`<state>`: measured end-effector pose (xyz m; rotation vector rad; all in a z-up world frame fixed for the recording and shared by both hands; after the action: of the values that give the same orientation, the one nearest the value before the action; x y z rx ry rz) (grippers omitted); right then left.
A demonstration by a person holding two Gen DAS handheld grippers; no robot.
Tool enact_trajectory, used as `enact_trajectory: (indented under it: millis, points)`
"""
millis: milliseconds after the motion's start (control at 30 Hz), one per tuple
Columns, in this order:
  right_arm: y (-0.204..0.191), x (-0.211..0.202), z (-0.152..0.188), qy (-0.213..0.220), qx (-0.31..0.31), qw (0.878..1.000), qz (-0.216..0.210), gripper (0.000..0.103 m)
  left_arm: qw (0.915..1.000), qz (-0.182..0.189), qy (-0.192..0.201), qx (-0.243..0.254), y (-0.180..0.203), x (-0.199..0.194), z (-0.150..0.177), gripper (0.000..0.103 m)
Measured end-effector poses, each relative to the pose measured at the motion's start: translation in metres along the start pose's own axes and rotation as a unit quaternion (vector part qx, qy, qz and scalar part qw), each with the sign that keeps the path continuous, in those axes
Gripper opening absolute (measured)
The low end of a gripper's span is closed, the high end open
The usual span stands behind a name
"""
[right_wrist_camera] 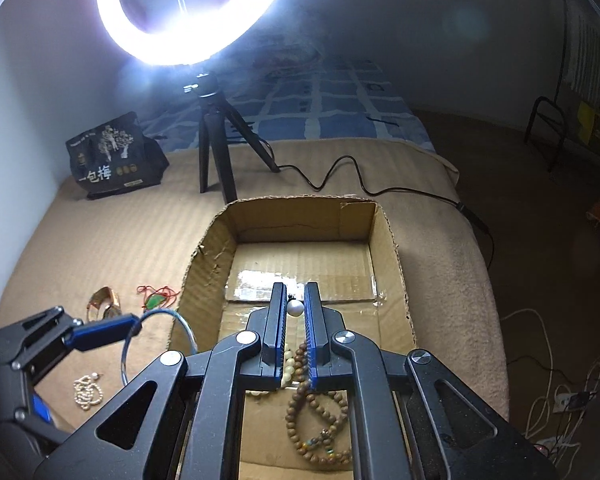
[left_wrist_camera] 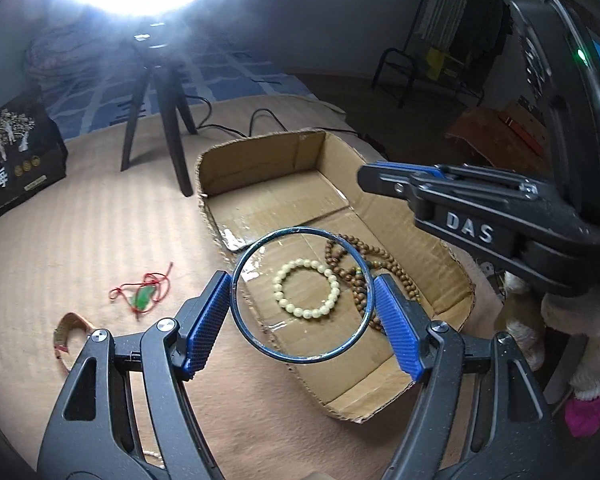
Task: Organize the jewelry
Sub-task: 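Carry the blue bangle in left gripper and pearl in right gripper over the box, then open both grippers to drop the bangle and pearl into the box, then move both open grippers back toward the white pearl necklace on the bed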
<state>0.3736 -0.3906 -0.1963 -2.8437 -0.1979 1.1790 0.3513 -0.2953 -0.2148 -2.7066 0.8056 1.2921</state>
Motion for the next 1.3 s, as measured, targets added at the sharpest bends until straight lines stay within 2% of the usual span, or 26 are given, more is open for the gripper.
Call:
enact_trajectory:
  millis: [233, 267, 333, 367, 400, 533, 633, 900, 1100, 1300]
  points:
    - [0.006, 0.005, 0.000, -0.001, 0.010, 1.000, 0.006, 0.007, 0.9999, 0.014, -0.007, 0.006, 0.010, 0.007, 0.005, 0.075]
    - [0.007, 0.006, 0.001, -0.003, 0.010, 1.000, 0.009, 0.012, 0.9998, 0.014, -0.008, 0.006, 0.011, 0.007, 0.005, 0.075]
    - [0.009, 0.004, 0.001, 0.000, 0.012, 1.000, 0.017, 0.030, 0.9998, 0.015, -0.010, 0.006, 0.012, 0.008, 0.006, 0.076]
    - [0.011, 0.003, 0.000, 0.005, 0.015, 1.000, 0.022, 0.048, 0.9998, 0.015, -0.012, 0.006, 0.013, 0.008, 0.006, 0.077]
    - [0.012, 0.001, 0.000, 0.010, 0.017, 0.999, 0.025, 0.060, 0.9998, 0.014, -0.014, 0.006, 0.013, 0.008, 0.006, 0.080]
    - [0.020, -0.008, -0.005, 0.030, 0.027, 0.998, 0.043, 0.077, 0.9996, 0.009, -0.028, -0.001, 0.012, 0.010, 0.009, 0.082]
    - [0.022, -0.010, -0.005, 0.029, 0.026, 0.998, 0.048, 0.078, 0.9993, 0.012, -0.034, -0.007, 0.010, 0.010, 0.011, 0.082]
    - [0.024, -0.019, -0.003, 0.026, 0.036, 0.998, 0.053, 0.078, 0.9997, 0.001, -0.020, 0.009, 0.008, -0.004, 0.011, 0.082]
    - [0.018, -0.033, -0.003, 0.031, 0.037, 0.997, 0.053, 0.078, 0.9998, -0.007, -0.004, 0.018, 0.002, -0.027, 0.009, 0.082]
    - [0.003, -0.056, -0.003, 0.044, 0.029, 0.997, 0.053, 0.078, 0.9996, -0.022, 0.017, 0.009, -0.022, -0.060, 0.009, 0.082]
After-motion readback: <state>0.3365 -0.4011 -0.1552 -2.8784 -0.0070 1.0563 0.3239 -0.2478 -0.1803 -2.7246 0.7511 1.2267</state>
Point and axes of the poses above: each gripper's, at about its wrist camera, not at the fingertips, and x roughly the way its jaws point, y to its right, z to its underside, the point moved 8 cm from there along x, roughly the way its jaws point, and after that the axes turned 2 degrees about y, right-handed, at the moved point
